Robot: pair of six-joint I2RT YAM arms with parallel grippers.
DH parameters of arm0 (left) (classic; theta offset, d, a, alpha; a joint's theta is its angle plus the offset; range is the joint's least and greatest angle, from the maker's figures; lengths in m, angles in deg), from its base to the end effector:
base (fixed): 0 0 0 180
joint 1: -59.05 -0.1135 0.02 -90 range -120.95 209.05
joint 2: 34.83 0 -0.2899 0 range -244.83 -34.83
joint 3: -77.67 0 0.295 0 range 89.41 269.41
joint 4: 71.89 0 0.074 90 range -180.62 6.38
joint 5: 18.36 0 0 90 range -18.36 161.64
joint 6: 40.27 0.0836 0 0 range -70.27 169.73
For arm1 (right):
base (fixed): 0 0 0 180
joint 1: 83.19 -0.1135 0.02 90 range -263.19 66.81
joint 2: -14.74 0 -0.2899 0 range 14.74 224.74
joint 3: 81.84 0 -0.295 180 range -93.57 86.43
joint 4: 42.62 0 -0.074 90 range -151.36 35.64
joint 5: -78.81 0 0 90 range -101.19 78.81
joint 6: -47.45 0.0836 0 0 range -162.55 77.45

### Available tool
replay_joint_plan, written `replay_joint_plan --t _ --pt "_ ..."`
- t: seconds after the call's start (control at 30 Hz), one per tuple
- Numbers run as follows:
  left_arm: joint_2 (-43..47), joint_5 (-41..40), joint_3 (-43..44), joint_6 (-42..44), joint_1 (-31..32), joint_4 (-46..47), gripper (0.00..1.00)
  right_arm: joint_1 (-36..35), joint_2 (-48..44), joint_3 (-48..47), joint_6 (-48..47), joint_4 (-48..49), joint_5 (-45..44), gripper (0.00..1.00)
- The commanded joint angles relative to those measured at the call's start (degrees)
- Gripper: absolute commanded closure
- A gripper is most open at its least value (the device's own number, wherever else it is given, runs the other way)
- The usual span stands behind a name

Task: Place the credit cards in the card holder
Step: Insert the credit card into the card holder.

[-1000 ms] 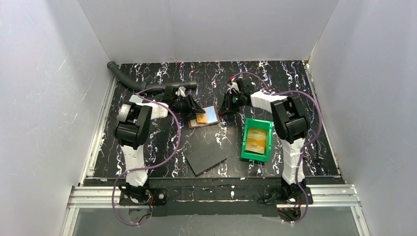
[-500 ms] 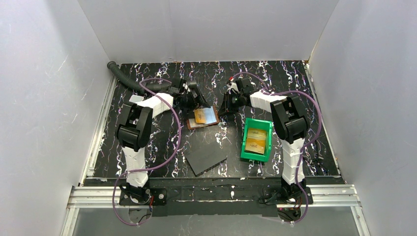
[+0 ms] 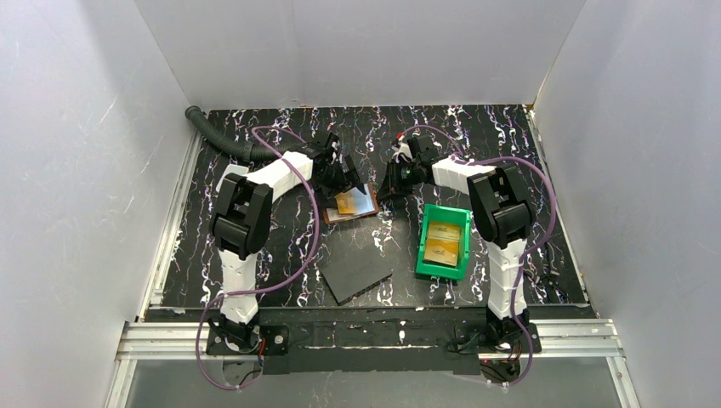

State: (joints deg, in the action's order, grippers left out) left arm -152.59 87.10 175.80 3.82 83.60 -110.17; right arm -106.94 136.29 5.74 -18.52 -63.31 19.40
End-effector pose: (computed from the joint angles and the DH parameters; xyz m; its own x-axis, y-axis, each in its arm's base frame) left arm 0.4592 -0.2342 0.1400 -0.9163 -0.3425 -0.2074 -0.1852 0.8219 -0.5387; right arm 0.4621 0.2498 0.1054 -0.9023 -0.0140 -0.4309 -0.3064 0.7242 0.6178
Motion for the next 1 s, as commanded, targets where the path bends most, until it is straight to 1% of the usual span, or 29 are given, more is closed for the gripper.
replay_joint_plan --t 0.0,0.1,0.27,0.4,0.67,0.77,0.97 --pt "0.7 -3.8 1.2 2.0 -0.3 -6.6 0.10 -0.2 -1.0 0.7 -0.2 0.5 0.6 0.76" --pt "0.8 -4.6 1.4 2.1 -0.3 -6.9 0.10 -0.2 -1.1 0.7 -0.1 0.4 0.6 0.76" --pt "0.6 -6.7 3.3 3.3 0.6 -8.0 0.14 -0.2 -1.0 0.8 0.1 0.6 0.7 0.76" --pt "-1.4 -4.9 5.8 2.9 1.3 -8.0 0.19 -0.4 -0.7 0.5 0.4 0.7 1.0 0.77" --pt "-3.7 -1.8 8.3 1.7 2.2 -7.5 0.20 -0.7 -0.4 0.4 0.5 0.8 1.2 0.78" --pt "-1.5 -4.5 6.4 2.4 2.2 -7.6 0.16 -0.8 -0.4 0.4 0.4 0.7 1.2 0.78" --pt "1.2 -7.3 3.4 4.5 2.0 -7.0 0.15 -0.8 0.0 0.5 0.3 0.7 1.3 0.78"
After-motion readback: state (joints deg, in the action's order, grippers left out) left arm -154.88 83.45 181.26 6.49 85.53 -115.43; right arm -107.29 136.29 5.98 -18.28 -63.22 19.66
